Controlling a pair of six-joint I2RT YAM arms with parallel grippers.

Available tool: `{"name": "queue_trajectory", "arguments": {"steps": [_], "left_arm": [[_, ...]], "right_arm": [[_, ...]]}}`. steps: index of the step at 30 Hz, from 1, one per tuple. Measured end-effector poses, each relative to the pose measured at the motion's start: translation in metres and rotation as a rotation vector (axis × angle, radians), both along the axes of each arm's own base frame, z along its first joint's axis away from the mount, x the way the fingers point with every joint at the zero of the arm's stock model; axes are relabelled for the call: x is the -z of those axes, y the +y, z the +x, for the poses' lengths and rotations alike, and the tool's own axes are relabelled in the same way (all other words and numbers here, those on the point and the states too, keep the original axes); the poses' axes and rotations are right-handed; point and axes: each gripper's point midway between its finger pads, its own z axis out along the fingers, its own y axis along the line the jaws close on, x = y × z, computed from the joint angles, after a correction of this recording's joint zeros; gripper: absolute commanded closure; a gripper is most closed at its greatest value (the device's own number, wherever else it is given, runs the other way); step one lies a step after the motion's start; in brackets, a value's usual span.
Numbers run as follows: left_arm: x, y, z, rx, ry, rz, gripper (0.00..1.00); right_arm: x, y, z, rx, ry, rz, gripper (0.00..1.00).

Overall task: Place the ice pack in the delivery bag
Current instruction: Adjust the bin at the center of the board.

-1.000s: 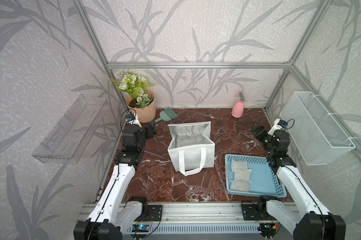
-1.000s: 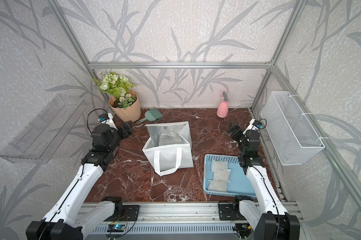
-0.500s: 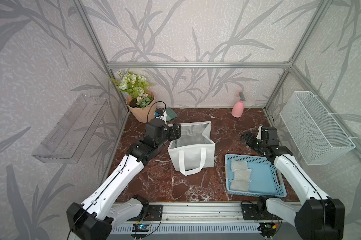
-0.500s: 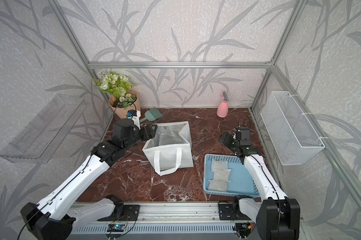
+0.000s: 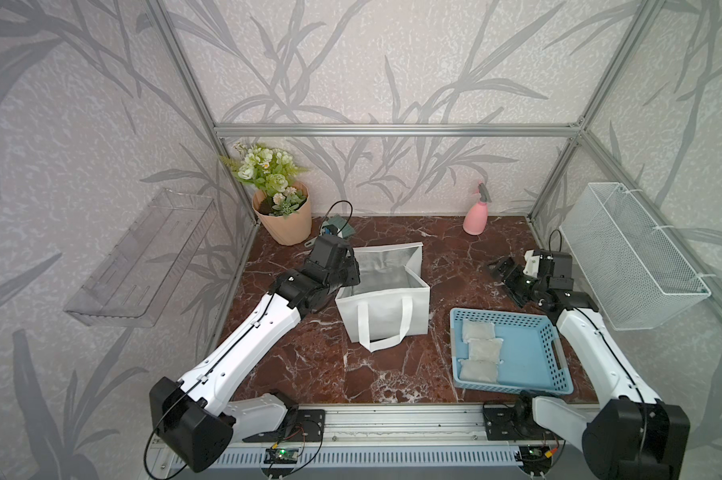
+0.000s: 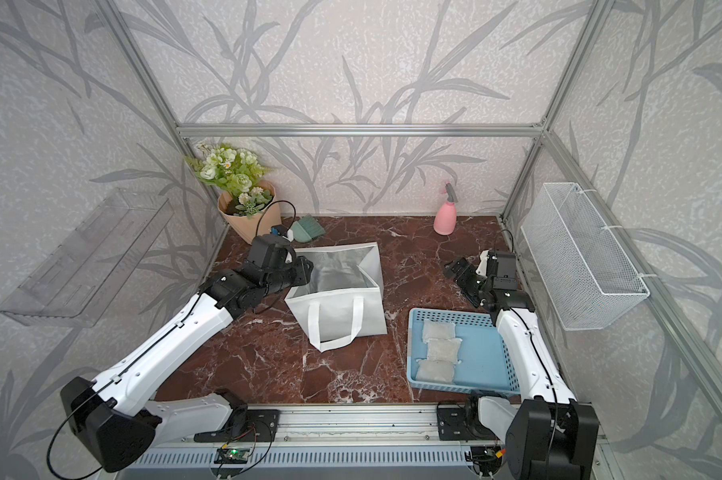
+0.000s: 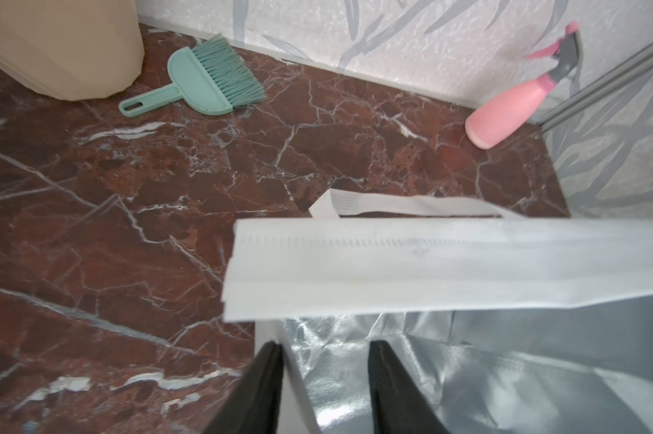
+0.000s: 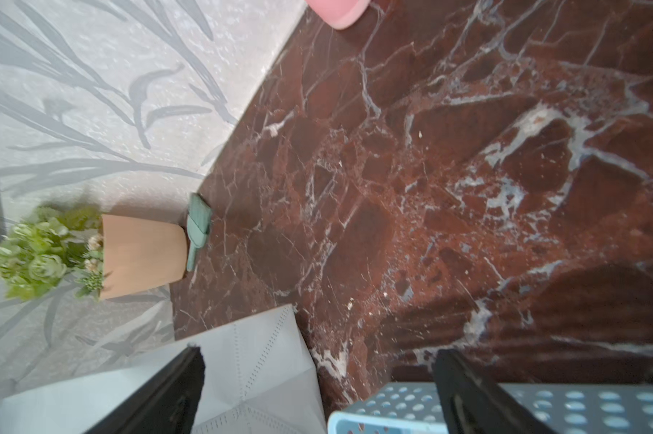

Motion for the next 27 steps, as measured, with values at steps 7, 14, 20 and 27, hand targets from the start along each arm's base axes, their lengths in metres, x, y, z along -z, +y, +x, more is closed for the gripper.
{"name": "queue_trajectory", "arguments": {"steps": [7, 14, 20, 27], "left_arm": [[0.007, 0.0, -0.007, 0.014, 0.035, 0.023, 0.91], [0.009, 0.001, -0.008, 0.027, 0.041, 0.047, 0.9], [0.009, 0.001, -0.007, 0.032, 0.037, 0.053, 1.0], [0.008, 0.0, -0.007, 0.035, 0.031, 0.051, 1.0]], "right_arm": [[0.015, 0.008, -0.036, -0.09, 0.145, -0.205, 0.01], [0.052, 0.024, -0.092, -0.209, 0.325, -0.398, 0.01], [0.082, 0.01, -0.131, -0.104, 0.483, -0.381, 0.01], [0.108, 0.014, -0.155, 0.083, 0.56, -0.239, 0.01]]}}
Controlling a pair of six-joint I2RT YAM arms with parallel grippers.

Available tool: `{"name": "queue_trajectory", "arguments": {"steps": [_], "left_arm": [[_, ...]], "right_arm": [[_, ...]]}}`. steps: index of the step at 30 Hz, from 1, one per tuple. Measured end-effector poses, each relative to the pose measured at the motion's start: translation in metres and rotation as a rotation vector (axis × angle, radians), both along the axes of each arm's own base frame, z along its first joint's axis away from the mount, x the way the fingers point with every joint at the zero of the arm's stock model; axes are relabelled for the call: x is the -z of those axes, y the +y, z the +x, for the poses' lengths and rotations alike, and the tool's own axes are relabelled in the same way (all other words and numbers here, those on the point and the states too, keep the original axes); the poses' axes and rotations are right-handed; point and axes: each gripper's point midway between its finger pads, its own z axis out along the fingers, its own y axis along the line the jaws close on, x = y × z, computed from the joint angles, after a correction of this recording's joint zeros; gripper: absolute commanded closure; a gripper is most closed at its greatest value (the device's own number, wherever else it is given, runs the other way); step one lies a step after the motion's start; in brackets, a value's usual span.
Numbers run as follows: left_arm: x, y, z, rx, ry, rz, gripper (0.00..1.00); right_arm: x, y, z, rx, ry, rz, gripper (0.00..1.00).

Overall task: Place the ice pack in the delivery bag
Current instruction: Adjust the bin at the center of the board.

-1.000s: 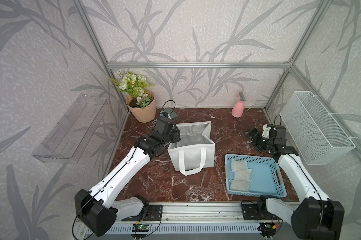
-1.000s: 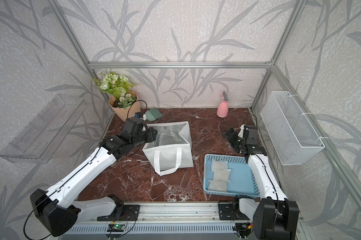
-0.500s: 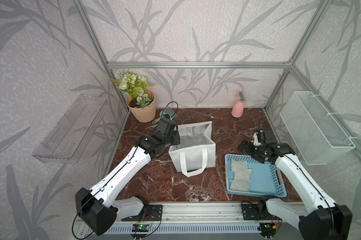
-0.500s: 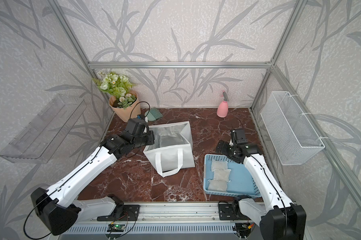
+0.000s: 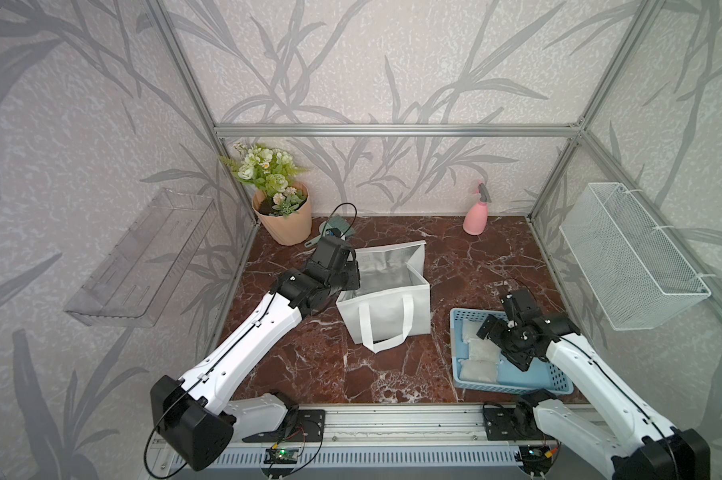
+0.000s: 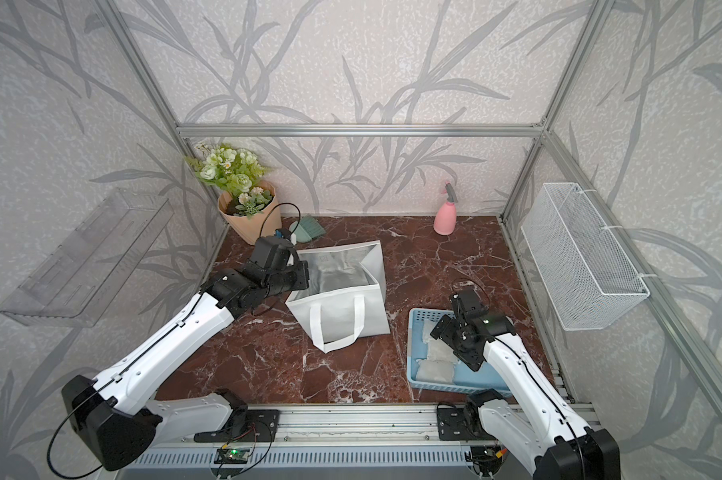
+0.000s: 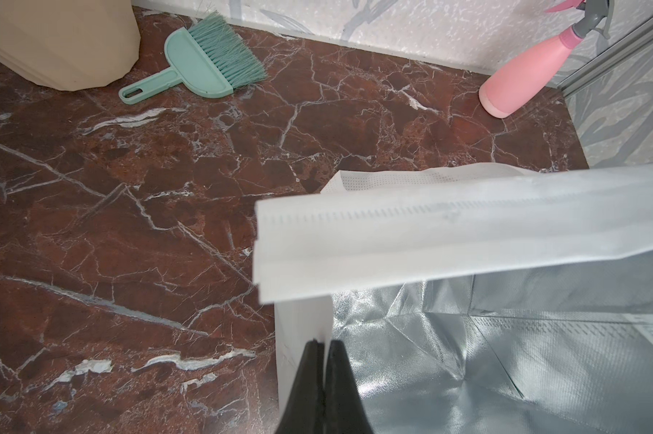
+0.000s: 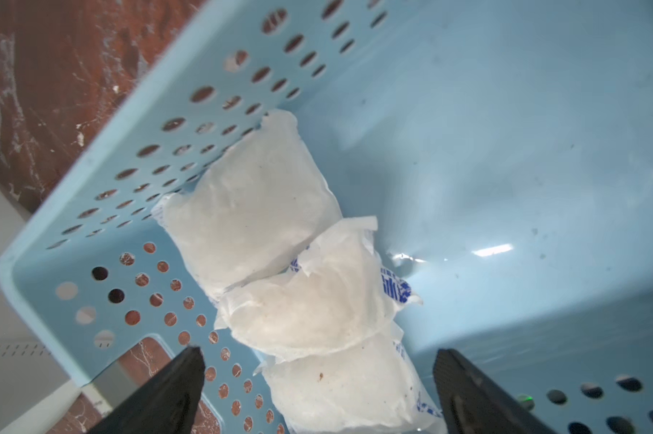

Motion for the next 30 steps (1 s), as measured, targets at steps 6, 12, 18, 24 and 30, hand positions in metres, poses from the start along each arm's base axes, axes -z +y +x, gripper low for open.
{"name": "queue_trajectory", "arguments": {"steps": [6, 12, 18, 24, 30], "left_arm": [[0.0, -0.001, 0.0, 0.014, -0.003, 0.003, 1.0], [-0.001, -0.002, 0.0, 0.017, -0.006, 0.0, 0.99], [-0.002, -0.002, 0.001, 0.017, -0.01, -0.002, 1.0], [-0.002, -0.001, 0.002, 0.011, -0.018, 0.0, 0.99], [-0.004, -0.001, 0.004, 0.01, -0.034, 0.003, 0.99]], "right_arm": [[0.006, -0.021, 0.019, 0.132, -0.026, -0.033, 0.01], [0.02, -0.054, 0.049, 0.213, -0.032, -0.045, 0.0], [0.042, -0.041, 0.094, 0.071, -0.004, 0.016, 0.01], [0.037, -0.027, 0.165, -0.056, -0.092, 0.045, 0.01], [0.003, -0.013, 0.23, -0.153, -0.179, 0.004, 0.01]]}}
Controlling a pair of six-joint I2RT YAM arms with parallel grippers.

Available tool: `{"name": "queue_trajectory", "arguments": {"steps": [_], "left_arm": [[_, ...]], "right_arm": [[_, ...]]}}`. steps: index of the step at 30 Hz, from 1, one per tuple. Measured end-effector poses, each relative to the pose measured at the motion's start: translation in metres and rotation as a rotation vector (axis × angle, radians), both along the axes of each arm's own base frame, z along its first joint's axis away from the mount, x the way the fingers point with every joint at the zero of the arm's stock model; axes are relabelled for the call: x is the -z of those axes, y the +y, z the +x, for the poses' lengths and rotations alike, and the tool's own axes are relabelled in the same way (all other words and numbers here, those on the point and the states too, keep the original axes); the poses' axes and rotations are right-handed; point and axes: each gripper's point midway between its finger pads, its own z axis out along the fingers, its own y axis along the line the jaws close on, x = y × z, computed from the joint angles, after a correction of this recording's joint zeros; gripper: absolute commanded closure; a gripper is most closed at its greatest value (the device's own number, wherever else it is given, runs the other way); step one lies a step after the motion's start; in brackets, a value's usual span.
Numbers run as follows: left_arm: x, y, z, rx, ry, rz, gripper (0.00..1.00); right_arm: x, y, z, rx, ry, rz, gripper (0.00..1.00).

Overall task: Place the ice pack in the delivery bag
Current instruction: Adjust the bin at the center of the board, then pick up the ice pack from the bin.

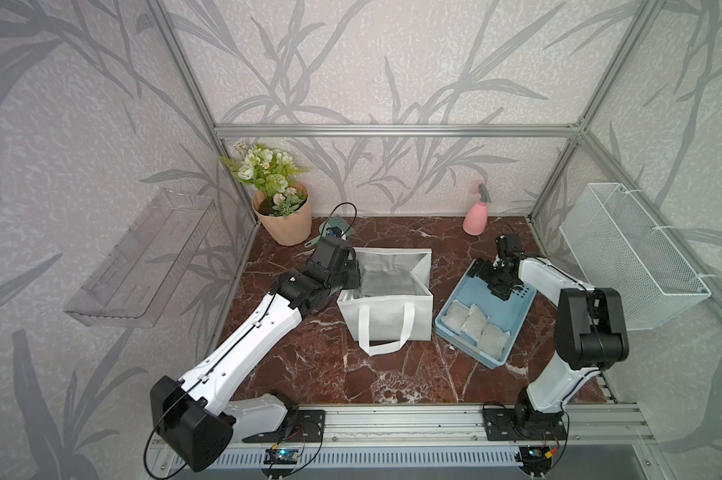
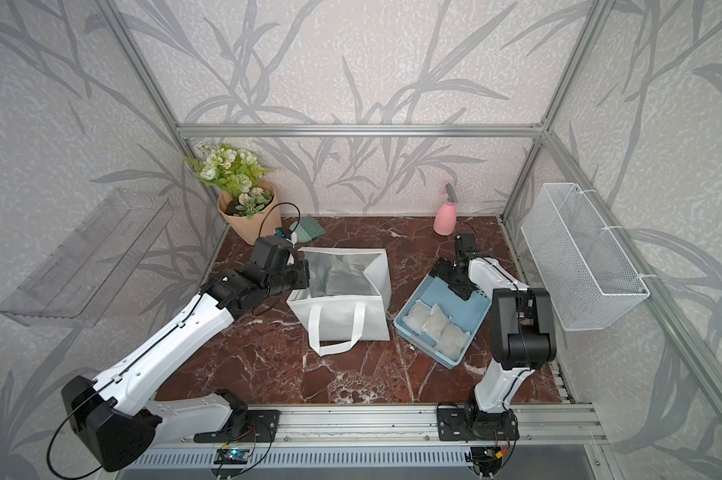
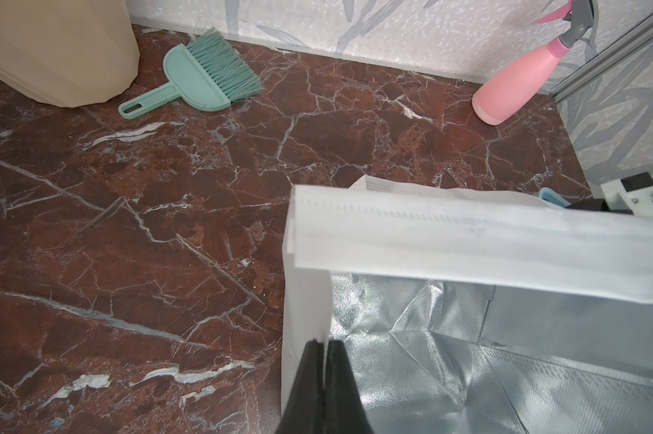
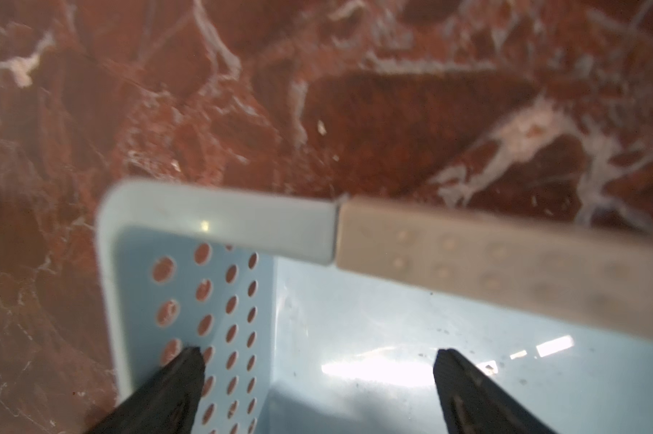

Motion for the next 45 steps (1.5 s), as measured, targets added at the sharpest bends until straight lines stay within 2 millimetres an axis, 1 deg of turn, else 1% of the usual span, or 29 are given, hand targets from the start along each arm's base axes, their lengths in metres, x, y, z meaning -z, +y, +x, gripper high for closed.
{"name": "queue_trajectory", "arguments": {"steps": [1, 3, 5, 6, 8, 11, 16, 18, 19, 20, 24, 29, 33, 34, 37, 39, 42, 43, 45], "left_arm": [[0.0, 0.0, 0.0, 0.0, -0.002, 0.002, 0.99], [-0.001, 0.0, 0.001, 0.001, -0.007, 0.002, 0.99], [-0.003, 0.0, 0.002, 0.003, -0.015, 0.002, 0.99], [-0.003, -0.001, 0.003, 0.003, -0.019, 0.002, 0.99], [-0.004, -0.001, 0.003, 0.003, -0.023, 0.001, 0.99], [-0.003, -0.001, 0.003, 0.005, -0.022, 0.004, 0.99], [-0.001, -0.001, 0.003, 0.006, -0.022, 0.005, 0.98], [0.0, -0.001, 0.003, 0.006, -0.02, 0.005, 0.98], [0.0, 0.0, 0.003, 0.006, -0.019, 0.006, 0.98], [0.0, 0.0, 0.002, 0.006, -0.019, 0.006, 0.98], [0.0, 0.0, 0.002, 0.006, -0.021, 0.004, 0.98], [-0.002, 0.001, 0.0, 0.005, -0.025, 0.001, 0.97], [-0.001, 0.001, 0.0, 0.003, -0.024, 0.0, 0.96], [-0.001, 0.001, 0.0, 0.003, -0.023, 0.0, 0.96], [0.0, 0.002, -0.001, 0.002, -0.02, 0.002, 0.96], [0.0, 0.002, -0.001, 0.002, -0.021, 0.001, 0.95], [-0.001, 0.003, -0.002, 0.001, -0.024, -0.001, 0.95], [-0.002, 0.003, -0.002, 0.001, -0.025, -0.001, 0.95], [-0.002, 0.003, -0.003, 0.001, -0.025, -0.001, 0.95]], "right_arm": [[-0.007, 0.003, 0.001, -0.008, -0.006, -0.016, 0.02], [-0.015, 0.006, -0.007, -0.015, -0.003, -0.046, 0.08], [-0.019, 0.01, -0.026, -0.019, 0.018, -0.057, 0.14], [-0.019, 0.012, -0.037, -0.022, 0.031, -0.059, 0.15], [-0.015, 0.016, -0.061, -0.021, 0.069, -0.058, 0.17], [-0.004, 0.023, -0.092, -0.011, 0.137, -0.06, 0.18], [0.02, 0.027, -0.126, 0.021, 0.224, -0.054, 0.21], [0.025, 0.028, -0.128, 0.035, 0.234, -0.046, 0.24], [0.025, 0.029, -0.125, 0.041, 0.226, -0.037, 0.27], [0.025, 0.03, -0.122, 0.047, 0.219, -0.029, 0.27], [0.033, 0.034, -0.119, 0.06, 0.231, -0.009, 0.27], [0.035, 0.037, -0.119, 0.071, 0.233, 0.007, 0.26], [0.037, 0.04, -0.12, 0.076, 0.225, 0.01, 0.25], [0.037, 0.04, -0.121, 0.08, 0.222, 0.012, 0.23], [0.036, 0.04, -0.126, 0.087, 0.214, 0.011, 0.23], [0.036, 0.039, -0.13, 0.086, 0.206, 0.009, 0.29], [0.035, 0.037, -0.135, 0.086, 0.206, 0.002, 0.46], [0.035, 0.035, -0.137, 0.086, 0.211, 0.0, 0.49], [0.033, 0.033, -0.138, 0.091, 0.212, 0.003, 0.49]]}}
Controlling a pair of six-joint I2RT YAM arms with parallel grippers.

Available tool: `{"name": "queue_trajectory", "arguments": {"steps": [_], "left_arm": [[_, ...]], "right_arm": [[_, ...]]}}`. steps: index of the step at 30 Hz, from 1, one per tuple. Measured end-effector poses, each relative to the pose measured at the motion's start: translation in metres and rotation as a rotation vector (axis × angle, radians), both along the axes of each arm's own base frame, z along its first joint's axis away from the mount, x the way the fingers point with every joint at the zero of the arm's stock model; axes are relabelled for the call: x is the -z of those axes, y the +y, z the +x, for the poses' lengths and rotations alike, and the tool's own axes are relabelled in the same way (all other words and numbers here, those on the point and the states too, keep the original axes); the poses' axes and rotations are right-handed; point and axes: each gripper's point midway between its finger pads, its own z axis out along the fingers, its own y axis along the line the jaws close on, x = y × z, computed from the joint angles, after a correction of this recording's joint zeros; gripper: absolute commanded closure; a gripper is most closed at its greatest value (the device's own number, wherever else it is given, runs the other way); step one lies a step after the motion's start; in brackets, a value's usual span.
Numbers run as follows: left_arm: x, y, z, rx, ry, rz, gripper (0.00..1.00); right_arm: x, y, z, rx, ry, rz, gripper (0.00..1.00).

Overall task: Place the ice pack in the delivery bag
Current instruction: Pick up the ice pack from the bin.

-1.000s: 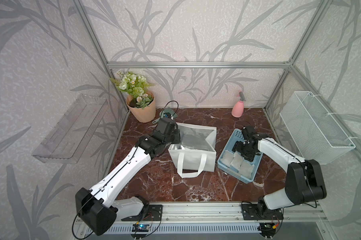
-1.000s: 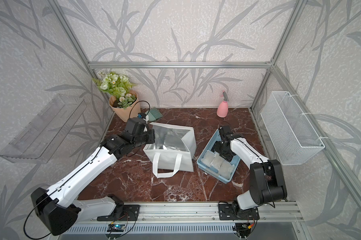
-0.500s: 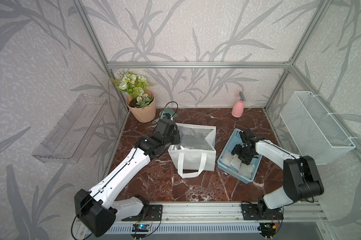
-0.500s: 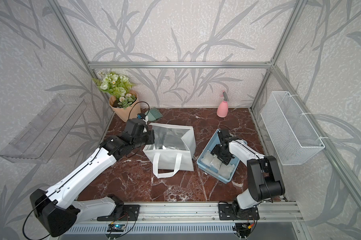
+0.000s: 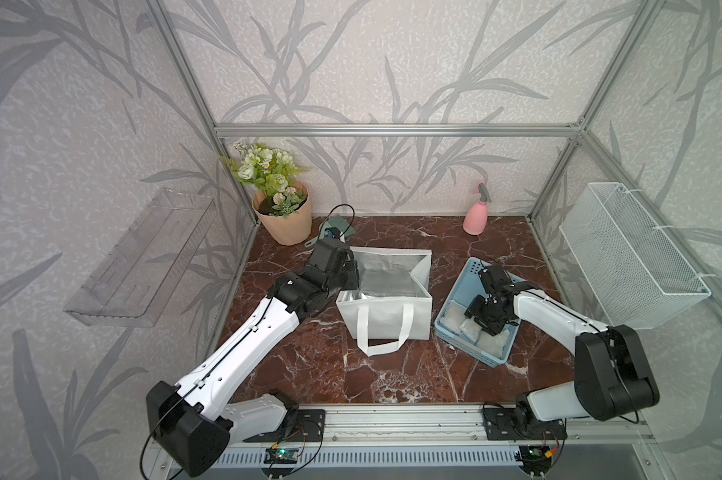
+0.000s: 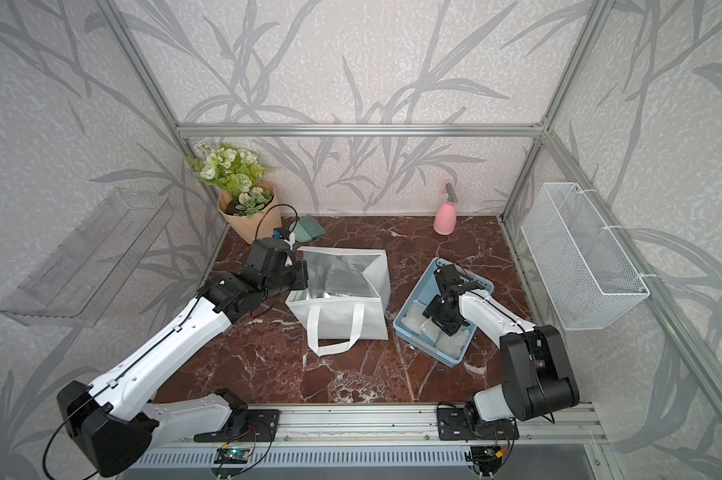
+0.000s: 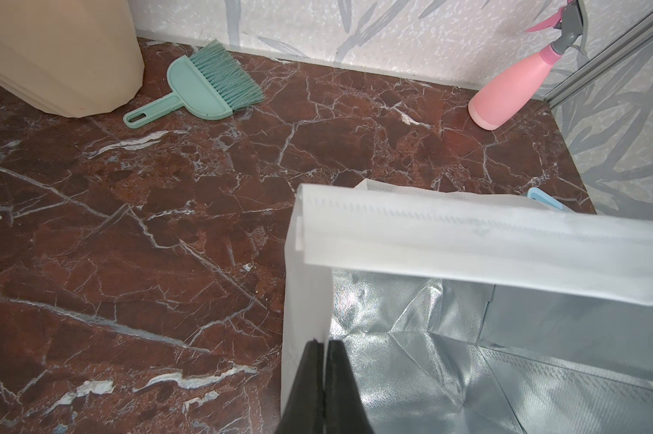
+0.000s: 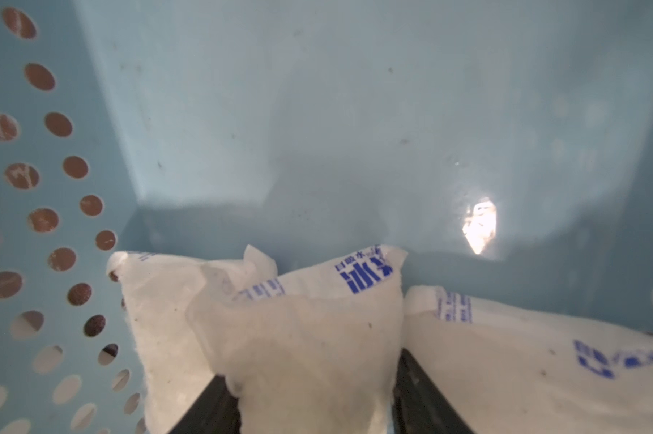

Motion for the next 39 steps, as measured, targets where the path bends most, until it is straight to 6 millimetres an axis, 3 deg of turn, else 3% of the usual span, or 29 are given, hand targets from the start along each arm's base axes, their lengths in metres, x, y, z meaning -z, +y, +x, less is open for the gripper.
{"name": "queue_trajectory", "arguments": {"steps": [3, 9, 12, 15, 22, 27, 32, 36, 39], "left_arm": [[0.0, 0.0, 0.0, 0.0, 0.0, -0.001, 0.95], [0.002, 0.001, -0.002, -0.001, 0.003, -0.001, 0.95], [0.001, 0.001, -0.002, -0.002, 0.002, -0.003, 0.95], [0.0, 0.002, -0.003, -0.005, 0.0, -0.007, 0.95], [-0.001, 0.003, -0.005, -0.007, -0.002, -0.01, 0.94], [-0.001, 0.003, -0.005, -0.004, -0.003, -0.008, 0.94], [-0.001, 0.003, -0.005, 0.002, -0.004, -0.001, 0.94], [0.0, 0.002, -0.004, 0.008, -0.004, 0.006, 0.94], [0.001, 0.002, -0.004, 0.014, -0.002, 0.013, 0.94]], "right_arm": [[0.0, -0.007, -0.003, 0.017, 0.015, -0.006, 0.4], [0.008, -0.006, -0.001, 0.007, 0.036, -0.001, 0.35], [0.008, -0.005, -0.001, 0.006, 0.048, 0.009, 0.4], [0.006, -0.006, -0.001, 0.005, 0.052, 0.003, 0.56], [-0.009, -0.014, -0.002, -0.03, 0.025, -0.051, 0.57], [-0.045, -0.02, 0.002, -0.061, -0.07, -0.084, 0.57], [-0.095, -0.018, 0.008, -0.139, -0.231, -0.078, 0.57], [-0.159, -0.002, 0.021, -0.243, -0.426, -0.051, 0.57], [-0.211, 0.027, 0.03, -0.37, -0.574, -0.027, 0.57]]}}
